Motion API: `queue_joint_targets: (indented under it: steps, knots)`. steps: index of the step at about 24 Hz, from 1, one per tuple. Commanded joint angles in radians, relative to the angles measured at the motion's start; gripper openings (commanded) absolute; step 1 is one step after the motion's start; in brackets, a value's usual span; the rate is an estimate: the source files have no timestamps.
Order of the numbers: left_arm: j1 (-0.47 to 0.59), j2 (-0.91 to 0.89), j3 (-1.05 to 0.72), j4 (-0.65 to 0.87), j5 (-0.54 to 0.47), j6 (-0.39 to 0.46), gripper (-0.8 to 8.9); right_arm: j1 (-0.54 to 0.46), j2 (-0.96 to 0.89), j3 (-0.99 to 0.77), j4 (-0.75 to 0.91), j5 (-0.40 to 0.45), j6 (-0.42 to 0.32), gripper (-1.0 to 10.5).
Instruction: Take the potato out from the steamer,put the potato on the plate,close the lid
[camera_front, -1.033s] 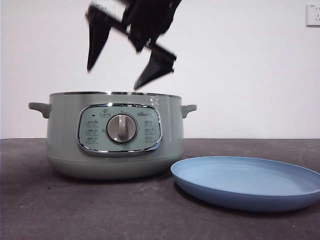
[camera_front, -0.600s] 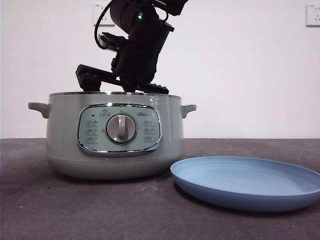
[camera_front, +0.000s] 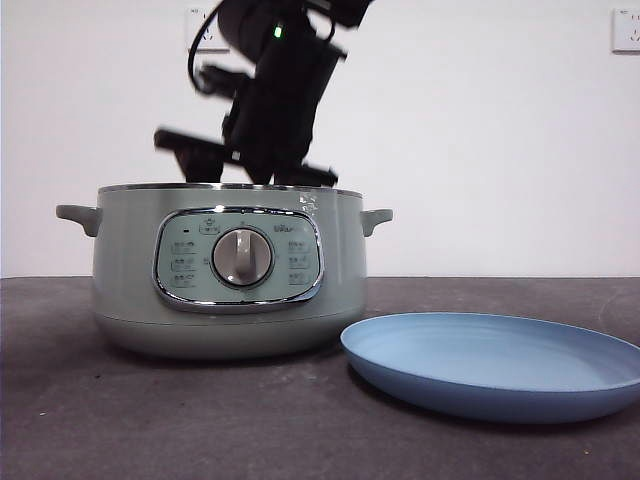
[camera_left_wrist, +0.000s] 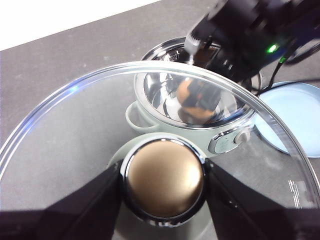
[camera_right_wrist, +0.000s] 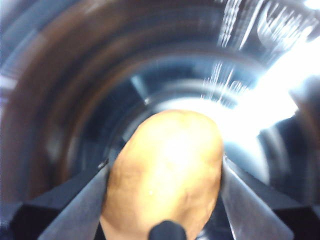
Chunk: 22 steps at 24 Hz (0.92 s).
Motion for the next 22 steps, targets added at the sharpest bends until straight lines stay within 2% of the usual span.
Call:
queue_joint_targets:
  steps: [1,5,9,13,16,22]
  knots:
    - [0.002,-0.009,0.003,0.051,0.002,0.001,-0.12,0.002,-0.097,0.006,0.001,0.0,-0.019,-0.1]
    - [0.002,-0.009,0.003,0.07,0.008,0.001,-0.12,0.001,-0.288,0.006,-0.112,0.011,-0.055,-0.1]
    - [0.002,-0.009,0.003,0.074,0.054,0.001,-0.12,-0.002,-0.459,0.006,-0.275,0.137,-0.091,-0.1]
    - [0.002,-0.009,0.003,0.079,0.056,0.002,-0.12,-0.028,-0.577,-0.008,-0.412,0.141,-0.098,-0.1]
    - [0.002,-0.009,0.003,0.079,0.057,0.002,-0.12,-0.048,-0.671,-0.127,-0.418,0.166,-0.094,-0.1]
    - [0.002,-0.009,0.003,0.078,0.058,0.002,-0.12,-0.085,-0.83,-0.449,-0.292,0.162,-0.06,-0.1]
